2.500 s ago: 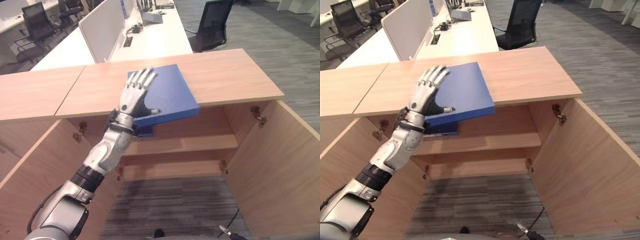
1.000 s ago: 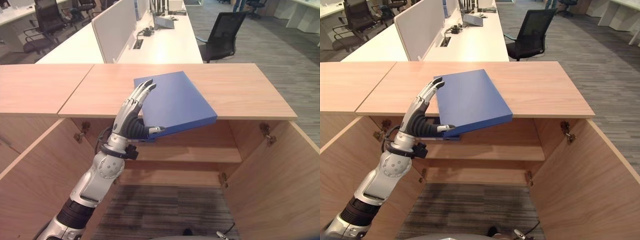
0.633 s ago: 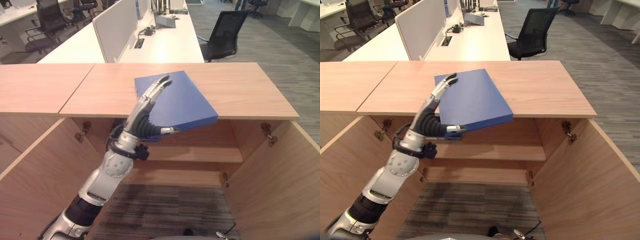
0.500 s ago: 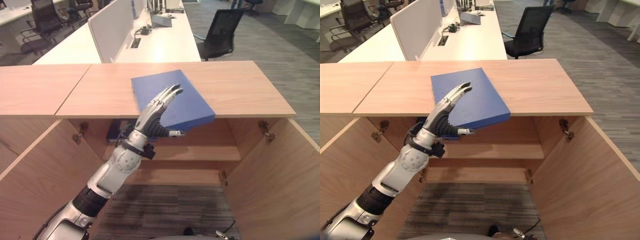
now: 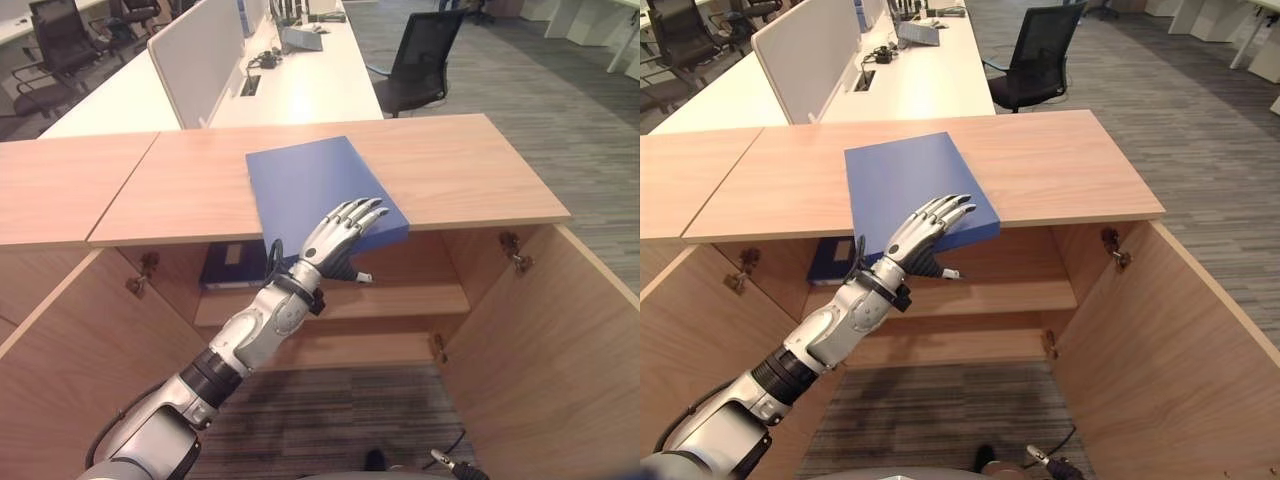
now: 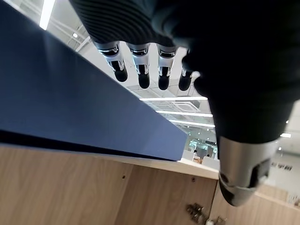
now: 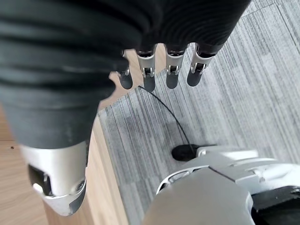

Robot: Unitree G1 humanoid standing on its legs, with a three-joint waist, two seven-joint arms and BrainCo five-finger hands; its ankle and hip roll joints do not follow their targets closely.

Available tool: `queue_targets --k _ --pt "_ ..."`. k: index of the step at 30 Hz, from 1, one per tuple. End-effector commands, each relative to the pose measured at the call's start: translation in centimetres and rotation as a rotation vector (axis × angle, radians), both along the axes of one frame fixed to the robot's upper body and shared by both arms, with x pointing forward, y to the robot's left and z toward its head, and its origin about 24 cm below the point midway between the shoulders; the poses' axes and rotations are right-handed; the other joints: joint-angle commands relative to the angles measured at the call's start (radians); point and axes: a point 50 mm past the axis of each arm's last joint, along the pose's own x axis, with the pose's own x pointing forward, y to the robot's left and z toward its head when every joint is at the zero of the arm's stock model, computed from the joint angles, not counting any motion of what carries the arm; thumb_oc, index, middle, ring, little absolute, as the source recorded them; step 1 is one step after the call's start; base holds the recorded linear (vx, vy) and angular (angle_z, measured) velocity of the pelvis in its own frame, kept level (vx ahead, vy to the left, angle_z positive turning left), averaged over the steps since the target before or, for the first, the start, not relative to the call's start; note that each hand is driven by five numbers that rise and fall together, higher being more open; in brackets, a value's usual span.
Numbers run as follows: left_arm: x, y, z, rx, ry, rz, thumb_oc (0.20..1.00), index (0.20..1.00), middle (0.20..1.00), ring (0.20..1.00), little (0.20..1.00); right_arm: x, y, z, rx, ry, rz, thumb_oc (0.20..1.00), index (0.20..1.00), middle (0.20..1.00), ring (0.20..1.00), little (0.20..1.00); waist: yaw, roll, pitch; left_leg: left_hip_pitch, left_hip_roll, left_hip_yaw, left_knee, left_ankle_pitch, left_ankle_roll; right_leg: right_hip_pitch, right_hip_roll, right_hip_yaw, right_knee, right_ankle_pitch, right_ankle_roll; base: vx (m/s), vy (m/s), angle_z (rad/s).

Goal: Put the empty folder in the office cabinet

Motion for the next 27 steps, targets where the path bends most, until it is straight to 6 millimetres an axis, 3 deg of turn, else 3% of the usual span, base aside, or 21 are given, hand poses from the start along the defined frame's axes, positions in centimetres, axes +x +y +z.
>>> queue_targets --k 1,14,27 --pt "2.3 -0.4 3.0 0.063 -0.191 0.073 1.000 1.000 1.000 1.000 1.000 0.8 0.8 0.0 0.006 -0.017 -0.007 1.000 1.000 1.000 1.000 1.000 -0.010 -0.079 -0.021 -0.005 -0.030 0.033 -0.005 -0.089 0.003 0.082 -0.032 0.043 -0.006 -0.094 0.090 0.01 -0.012 -0.08" --pt "5.3 0.5 2.7 0.155 -0.246 0.295 1.000 1.000 1.000 1.000 1.000 1.1 0.7 0.0 -0.003 -0.012 -0.038 1.000 1.000 1.000 1.000 1.000 -0.019 -0.082 -0.028 0.004 -0.032 0.043 -0.005 -0.093 0.003 0.087 -0.030 0.046 -0.006 -0.094 0.088 0.00 -0.006 -0.04" --pt "6.2 2.4 3.0 0.146 -0.266 0.420 1.000 1.000 1.000 1.000 1.000 1.3 0.6 0.0 -0.007 -0.009 -0.036 1.000 1.000 1.000 1.000 1.000 -0.014 -0.089 -0.028 0.000 -0.031 0.038 -0.005 -0.093 0.005 0.085 -0.031 0.044 -0.006 -0.093 0.087 0.00 0.000 0.00"
